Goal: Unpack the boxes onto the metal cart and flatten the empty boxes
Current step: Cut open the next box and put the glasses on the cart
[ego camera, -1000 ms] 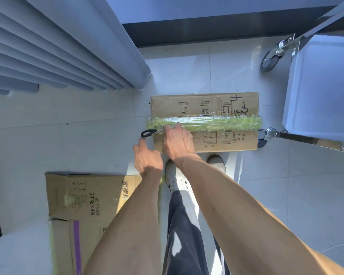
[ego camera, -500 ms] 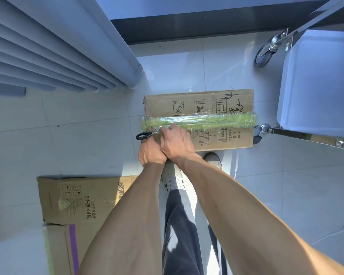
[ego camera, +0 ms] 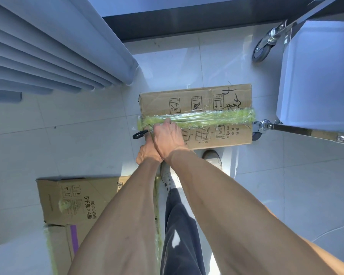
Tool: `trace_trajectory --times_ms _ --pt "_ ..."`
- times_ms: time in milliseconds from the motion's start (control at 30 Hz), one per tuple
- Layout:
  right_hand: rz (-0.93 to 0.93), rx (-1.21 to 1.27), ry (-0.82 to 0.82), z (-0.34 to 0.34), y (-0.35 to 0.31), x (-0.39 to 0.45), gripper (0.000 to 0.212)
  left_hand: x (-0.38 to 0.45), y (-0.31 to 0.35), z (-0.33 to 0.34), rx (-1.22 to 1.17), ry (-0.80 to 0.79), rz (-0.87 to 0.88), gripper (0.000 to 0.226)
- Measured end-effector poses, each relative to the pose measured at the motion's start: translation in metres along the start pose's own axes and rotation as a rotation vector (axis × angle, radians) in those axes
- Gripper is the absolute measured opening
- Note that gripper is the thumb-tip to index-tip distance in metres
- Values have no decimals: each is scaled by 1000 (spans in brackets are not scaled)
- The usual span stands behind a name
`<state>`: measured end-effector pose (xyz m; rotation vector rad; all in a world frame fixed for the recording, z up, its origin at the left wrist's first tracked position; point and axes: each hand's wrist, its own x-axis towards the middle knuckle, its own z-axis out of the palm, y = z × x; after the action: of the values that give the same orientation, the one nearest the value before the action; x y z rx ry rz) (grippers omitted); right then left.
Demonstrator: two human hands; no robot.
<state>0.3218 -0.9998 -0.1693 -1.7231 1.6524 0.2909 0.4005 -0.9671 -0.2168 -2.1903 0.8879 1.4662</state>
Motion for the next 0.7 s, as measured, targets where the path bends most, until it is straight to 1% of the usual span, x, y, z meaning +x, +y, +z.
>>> trace_trajectory --times_ms 133,300,433,567,700 --pt "32 -27 40 3 -5 -4 33 -7 2 -2 56 53 -3 52" --pt "68 -44 63 5 -4 -1 31 -10 5 -5 86 32 15 50" --pt "98 -34 32 4 3 -3 29 -14 1 -5 140 46 3 52" --pt "125 -50 27 -1 10 -2 29 -15 -5 -5 286 27 64 65" --pt "136 -61 5 -4 14 -7 27 -13 1 -6 311 -15 15 63"
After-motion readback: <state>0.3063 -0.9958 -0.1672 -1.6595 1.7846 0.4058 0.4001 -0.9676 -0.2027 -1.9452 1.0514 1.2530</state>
